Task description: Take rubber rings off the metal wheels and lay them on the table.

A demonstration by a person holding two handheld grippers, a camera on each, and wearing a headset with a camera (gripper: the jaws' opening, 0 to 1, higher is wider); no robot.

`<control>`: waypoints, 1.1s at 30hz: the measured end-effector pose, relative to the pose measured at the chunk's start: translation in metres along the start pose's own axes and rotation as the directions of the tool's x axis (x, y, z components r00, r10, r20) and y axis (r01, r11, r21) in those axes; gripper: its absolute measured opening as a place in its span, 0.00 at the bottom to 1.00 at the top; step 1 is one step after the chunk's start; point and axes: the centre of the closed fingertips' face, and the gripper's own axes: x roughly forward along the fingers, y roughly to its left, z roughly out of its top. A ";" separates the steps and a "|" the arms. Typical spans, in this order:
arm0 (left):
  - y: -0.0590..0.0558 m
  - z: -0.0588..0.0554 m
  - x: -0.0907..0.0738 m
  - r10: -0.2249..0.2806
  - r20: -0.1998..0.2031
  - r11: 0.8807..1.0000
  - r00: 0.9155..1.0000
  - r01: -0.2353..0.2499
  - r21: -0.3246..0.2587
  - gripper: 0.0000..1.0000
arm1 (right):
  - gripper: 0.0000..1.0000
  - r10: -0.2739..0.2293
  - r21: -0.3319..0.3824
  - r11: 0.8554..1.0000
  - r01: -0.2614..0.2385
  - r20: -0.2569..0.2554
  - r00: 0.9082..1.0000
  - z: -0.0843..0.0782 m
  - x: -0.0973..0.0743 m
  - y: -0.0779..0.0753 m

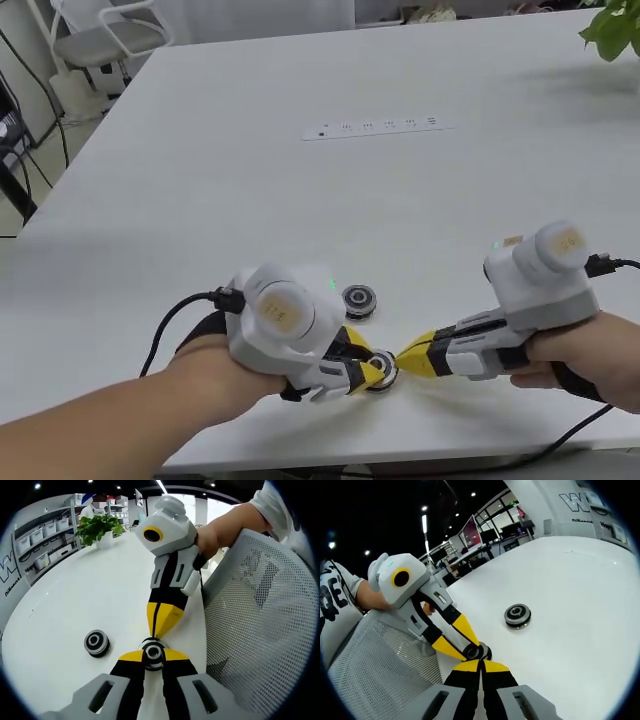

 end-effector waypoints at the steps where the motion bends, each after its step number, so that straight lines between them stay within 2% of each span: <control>1: 0.000 0.000 0.000 0.001 0.000 1.000 1.000 -0.001 0.000 0.07 | 0.00 0.000 0.003 1.000 0.000 0.001 1.000 0.000 0.000 0.000; 14: 0.000 0.000 0.000 0.009 -0.013 1.000 1.000 -0.009 -0.006 0.07 | 0.00 0.010 0.039 0.999 -0.010 0.010 1.000 0.002 0.001 -0.002; 33: 0.000 0.000 0.000 0.010 -0.019 1.000 1.000 -0.010 -0.009 0.07 | 0.00 0.019 0.039 0.999 -0.019 0.010 1.000 0.004 0.004 0.000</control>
